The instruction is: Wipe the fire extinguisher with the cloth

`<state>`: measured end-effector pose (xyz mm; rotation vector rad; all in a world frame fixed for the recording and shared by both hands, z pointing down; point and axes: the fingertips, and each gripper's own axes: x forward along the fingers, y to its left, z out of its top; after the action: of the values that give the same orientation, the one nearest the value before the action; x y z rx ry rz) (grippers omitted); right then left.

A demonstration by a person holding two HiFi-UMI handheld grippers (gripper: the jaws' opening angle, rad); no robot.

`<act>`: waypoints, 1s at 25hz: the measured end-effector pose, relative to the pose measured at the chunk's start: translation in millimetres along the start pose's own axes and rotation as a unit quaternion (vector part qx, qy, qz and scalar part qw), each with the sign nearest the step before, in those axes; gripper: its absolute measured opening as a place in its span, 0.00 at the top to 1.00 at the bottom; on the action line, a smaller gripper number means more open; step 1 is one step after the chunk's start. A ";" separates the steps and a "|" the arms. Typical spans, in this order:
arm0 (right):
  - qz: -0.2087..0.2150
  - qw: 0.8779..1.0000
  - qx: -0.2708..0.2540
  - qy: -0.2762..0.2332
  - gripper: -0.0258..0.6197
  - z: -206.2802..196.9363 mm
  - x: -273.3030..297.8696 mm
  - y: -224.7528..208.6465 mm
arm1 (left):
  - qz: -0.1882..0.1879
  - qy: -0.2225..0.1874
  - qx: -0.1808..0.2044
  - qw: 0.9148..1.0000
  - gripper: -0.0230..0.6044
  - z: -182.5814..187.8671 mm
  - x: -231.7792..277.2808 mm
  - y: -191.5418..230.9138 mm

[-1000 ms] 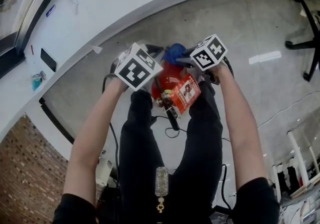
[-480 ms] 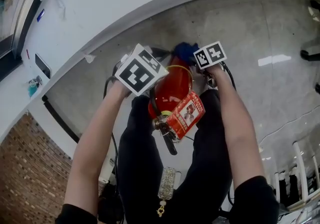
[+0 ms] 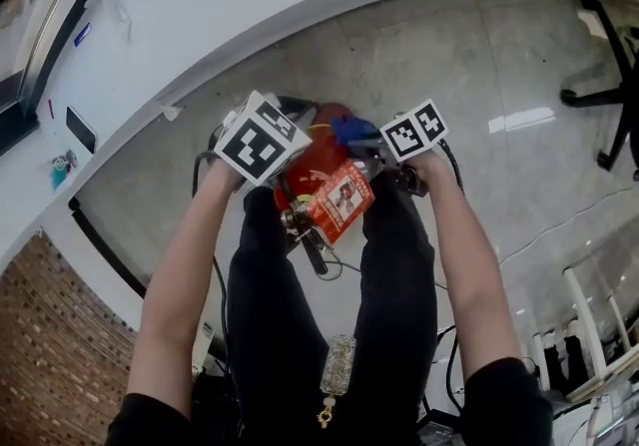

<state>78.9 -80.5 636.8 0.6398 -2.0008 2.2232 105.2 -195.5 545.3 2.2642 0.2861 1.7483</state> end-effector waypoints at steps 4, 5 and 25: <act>0.035 0.999 -0.039 -0.011 0.89 8.2 -25.4 58.9 | 0.016 -0.022 -0.017 0.999 0.95 16.3 -31.5 -8.8; 0.040 0.998 -0.050 -0.014 0.89 10.7 -32.3 70.9 | 0.018 -0.028 -0.022 0.999 0.95 19.5 -39.2 -11.9; -0.155 0.932 -0.305 -0.119 0.89 3.4 -196.9 286.4 | 0.076 -0.196 -0.166 0.963 0.95 60.0 -210.4 -130.1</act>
<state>163.3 -82.6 299.6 1.0713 -2.3242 1.2898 110.7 -144.0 296.1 2.3528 -0.2483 1.2477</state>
